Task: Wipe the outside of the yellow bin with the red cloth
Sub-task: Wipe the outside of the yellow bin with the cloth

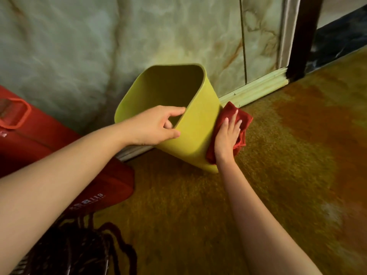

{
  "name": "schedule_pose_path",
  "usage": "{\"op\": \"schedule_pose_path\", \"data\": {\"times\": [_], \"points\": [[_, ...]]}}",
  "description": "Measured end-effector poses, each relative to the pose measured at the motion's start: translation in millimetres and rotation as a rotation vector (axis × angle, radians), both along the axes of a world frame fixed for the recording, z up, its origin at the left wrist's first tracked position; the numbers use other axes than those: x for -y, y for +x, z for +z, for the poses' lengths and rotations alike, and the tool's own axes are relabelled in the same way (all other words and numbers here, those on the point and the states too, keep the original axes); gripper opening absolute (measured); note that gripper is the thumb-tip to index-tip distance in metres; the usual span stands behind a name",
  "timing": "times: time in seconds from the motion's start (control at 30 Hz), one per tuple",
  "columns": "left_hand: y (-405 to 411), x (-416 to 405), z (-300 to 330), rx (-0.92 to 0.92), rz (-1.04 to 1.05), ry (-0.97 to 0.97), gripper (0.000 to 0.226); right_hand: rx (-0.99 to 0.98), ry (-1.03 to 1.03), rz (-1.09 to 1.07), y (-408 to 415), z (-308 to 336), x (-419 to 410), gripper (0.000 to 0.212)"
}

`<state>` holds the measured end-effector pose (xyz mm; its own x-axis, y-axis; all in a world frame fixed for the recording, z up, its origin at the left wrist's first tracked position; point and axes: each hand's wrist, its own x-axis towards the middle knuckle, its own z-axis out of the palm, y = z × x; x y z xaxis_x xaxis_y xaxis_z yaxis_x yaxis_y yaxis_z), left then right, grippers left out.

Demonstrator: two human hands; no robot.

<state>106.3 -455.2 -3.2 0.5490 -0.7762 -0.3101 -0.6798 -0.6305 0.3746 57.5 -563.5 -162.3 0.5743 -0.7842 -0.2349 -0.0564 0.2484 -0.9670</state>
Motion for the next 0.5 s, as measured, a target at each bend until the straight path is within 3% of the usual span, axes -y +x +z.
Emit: {"op": "schedule_pose_path", "data": {"times": [0.13, 0.23, 0.33, 0.43, 0.5], "points": [[3.4, -5.3, 2.6, -0.008, 0.035, 0.005, 0.064, 0.166, -0.340, 0.073, -5.6, 36.0, -42.1, 0.053], [5.1, -10.0, 3.1, -0.043, 0.039, -0.006, 0.064, 0.296, -0.322, 0.091, -15.0, 33.9, -48.5, 0.051], [6.5, -12.5, 3.2, -0.103, 0.015, -0.032, 0.059, 0.389, -0.470, 0.137, -28.2, 22.6, -54.2, 0.045], [7.9, -12.4, 3.0, -0.124, -0.017, -0.066, 0.058, 0.233, -0.740, -0.007, -19.6, 15.1, -43.1, 0.043], [10.8, -10.8, 2.8, -0.134, -0.025, -0.080, 0.056, 0.129, -0.768, -0.020, -8.6, 11.5, -31.6, 0.046]]}}
